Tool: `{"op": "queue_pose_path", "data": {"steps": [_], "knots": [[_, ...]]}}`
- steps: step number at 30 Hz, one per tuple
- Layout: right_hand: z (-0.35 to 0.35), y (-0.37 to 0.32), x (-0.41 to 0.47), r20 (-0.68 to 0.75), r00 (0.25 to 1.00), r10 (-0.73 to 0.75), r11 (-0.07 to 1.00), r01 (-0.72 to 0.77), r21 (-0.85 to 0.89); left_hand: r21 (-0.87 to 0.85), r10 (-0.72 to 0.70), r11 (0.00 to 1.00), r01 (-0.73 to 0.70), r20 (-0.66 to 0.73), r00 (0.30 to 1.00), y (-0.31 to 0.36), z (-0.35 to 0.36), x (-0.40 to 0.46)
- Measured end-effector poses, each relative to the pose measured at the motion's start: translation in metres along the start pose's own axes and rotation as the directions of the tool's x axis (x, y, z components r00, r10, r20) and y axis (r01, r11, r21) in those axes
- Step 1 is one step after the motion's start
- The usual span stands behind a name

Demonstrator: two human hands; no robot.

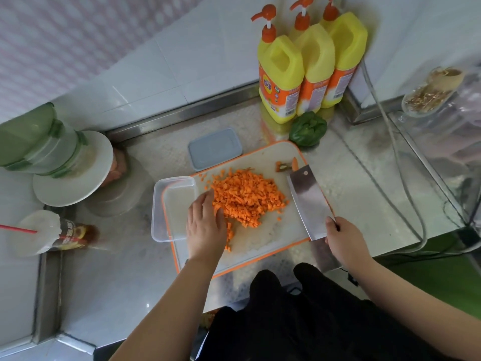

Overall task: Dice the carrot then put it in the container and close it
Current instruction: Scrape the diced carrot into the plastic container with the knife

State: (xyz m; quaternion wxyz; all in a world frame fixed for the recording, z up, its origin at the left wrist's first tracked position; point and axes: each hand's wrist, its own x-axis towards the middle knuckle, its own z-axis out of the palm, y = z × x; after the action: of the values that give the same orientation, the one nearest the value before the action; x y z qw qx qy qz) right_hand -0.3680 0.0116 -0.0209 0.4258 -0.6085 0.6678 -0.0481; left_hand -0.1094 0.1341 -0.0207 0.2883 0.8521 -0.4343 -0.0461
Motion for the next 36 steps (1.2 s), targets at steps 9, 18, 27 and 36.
{"op": "queue_pose_path", "data": {"steps": [9, 18, 27, 36], "knots": [[0.012, -0.016, 0.009, 0.088, 0.995, -0.036, 0.997, 0.042, -0.071, 0.071, -0.025, 0.997, -0.001, 0.372, 0.928, 0.017, 0.016, 0.053], [0.026, -0.037, 0.009, 0.169, 0.985, -0.031, 0.994, 0.048, -0.099, 0.142, -0.022, 0.988, -0.058, 0.506, 0.863, 0.011, 0.049, 0.044], [0.044, -0.058, 0.017, 0.291, 0.957, -0.018, 0.999, 0.029, -0.034, 0.062, 0.005, 0.997, -0.042, 0.508, 0.862, 0.017, 0.039, 0.043], [0.044, -0.063, 0.018, 0.408, 0.913, 0.033, 0.991, -0.083, 0.106, -0.023, 0.074, 0.997, -0.071, 0.42, 0.905, 0.014, 0.024, 0.031]]}}
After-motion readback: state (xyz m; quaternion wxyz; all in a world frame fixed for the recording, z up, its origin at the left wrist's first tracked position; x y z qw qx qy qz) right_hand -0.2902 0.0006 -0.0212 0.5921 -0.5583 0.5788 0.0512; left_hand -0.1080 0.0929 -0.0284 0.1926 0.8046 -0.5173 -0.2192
